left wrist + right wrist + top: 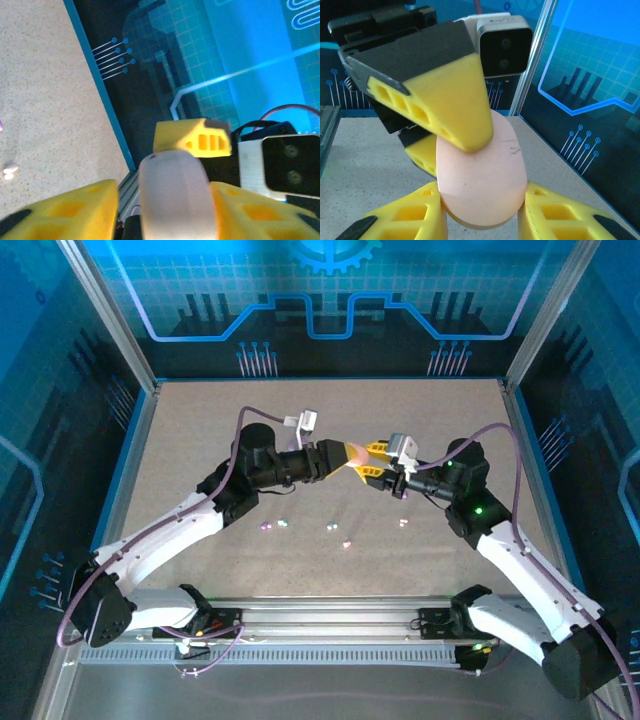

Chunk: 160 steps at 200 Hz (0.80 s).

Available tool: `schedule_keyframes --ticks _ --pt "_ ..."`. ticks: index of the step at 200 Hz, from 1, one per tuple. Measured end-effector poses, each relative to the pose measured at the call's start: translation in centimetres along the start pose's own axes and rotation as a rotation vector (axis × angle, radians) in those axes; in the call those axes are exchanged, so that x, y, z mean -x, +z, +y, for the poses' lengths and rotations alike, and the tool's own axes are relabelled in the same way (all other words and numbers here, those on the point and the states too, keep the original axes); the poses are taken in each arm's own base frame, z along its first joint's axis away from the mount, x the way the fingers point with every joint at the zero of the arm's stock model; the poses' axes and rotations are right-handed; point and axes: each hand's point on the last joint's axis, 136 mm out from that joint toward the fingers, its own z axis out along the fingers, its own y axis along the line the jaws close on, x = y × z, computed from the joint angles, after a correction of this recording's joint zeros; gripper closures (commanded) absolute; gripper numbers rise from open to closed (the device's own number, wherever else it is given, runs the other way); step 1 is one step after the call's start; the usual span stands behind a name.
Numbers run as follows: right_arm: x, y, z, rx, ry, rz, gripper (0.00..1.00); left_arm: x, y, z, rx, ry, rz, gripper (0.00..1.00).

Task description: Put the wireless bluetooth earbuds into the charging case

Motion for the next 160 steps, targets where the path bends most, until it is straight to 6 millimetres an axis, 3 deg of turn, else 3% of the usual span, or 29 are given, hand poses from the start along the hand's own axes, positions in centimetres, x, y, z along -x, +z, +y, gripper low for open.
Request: schedule_keyframes --ticks 25,56,84,106,160 --pt "-0.1 -0.1 0.6 0.038 0.048 0.024 0.66 -0.1 -0.1 0.3 0.029 0.096 0.007 0.24" --pt "0.2 -0.1 1.3 0.102 0.115 0.063 0.66 0.2 -1.5 -0.3 0.048 0.339 -0.025 0.20" --pt "0.9 -0.1 1.6 0.164 0.177 0.083 0.66 -1.0 -3.8 -1.7 -0.023 0.689 -0.071 0.21" --pt "0.9 -0.1 1.9 0.207 0.214 0.097 0.66 -2.4 -4.5 -0.7 -0.032 0.880 -0.059 0.24" --pt "1.1 -0.4 3.3 0.296 0.248 0.104 0.66 -3.1 -4.1 -1.0 -0.089 1.072 -0.041 0.32"
